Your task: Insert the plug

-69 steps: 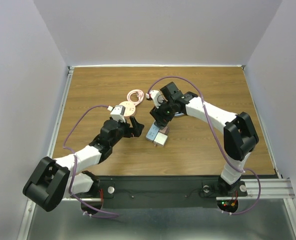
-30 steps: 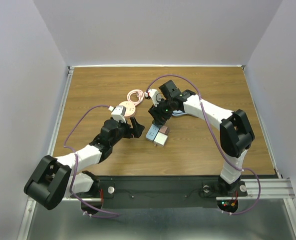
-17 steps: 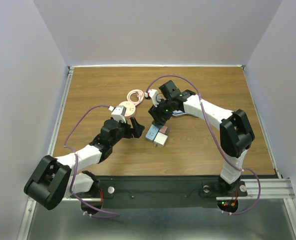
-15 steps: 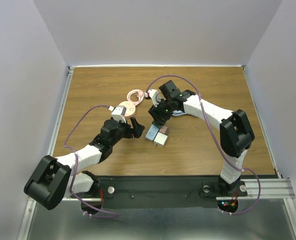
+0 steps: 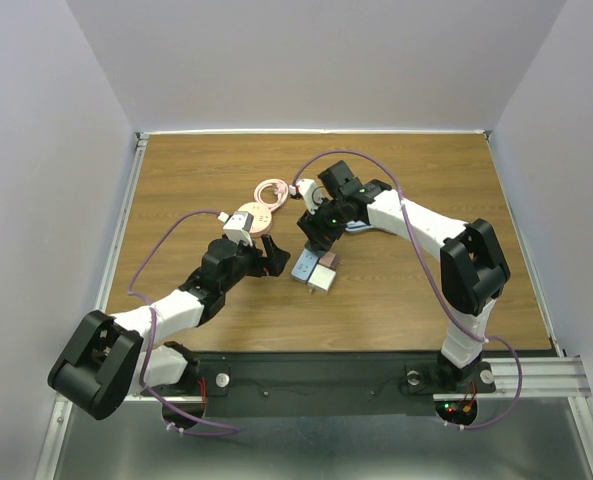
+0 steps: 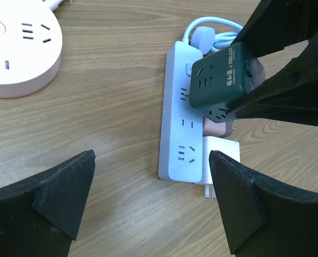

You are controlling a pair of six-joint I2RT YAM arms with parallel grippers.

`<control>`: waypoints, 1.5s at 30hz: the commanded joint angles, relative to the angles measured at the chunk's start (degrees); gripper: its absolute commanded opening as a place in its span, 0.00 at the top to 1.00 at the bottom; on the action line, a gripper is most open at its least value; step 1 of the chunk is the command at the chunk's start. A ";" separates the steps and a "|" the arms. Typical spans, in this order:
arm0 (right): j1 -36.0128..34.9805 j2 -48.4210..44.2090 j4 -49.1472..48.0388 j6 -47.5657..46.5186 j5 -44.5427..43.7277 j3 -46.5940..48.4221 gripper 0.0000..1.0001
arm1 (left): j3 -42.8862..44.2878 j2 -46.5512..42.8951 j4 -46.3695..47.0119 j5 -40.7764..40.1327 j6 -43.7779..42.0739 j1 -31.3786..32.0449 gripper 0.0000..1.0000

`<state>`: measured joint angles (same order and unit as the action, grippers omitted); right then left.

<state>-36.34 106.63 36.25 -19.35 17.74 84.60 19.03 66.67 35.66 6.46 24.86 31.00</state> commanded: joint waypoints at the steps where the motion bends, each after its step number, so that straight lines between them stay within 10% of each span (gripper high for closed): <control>1: 0.48 0.33 1.19 -0.86 -2.18 1.18 1.00 | 0.66 0.03 1.87 0.84 -1.13 -0.33 0.01; 45: 0.48 3.06 3.74 0.11 -5.35 2.15 1.00 | -0.57 -1.72 1.61 0.84 -1.57 -0.33 0.01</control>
<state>-36.34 108.44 37.67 -18.65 14.09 86.91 18.96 66.61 35.66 7.05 24.45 31.00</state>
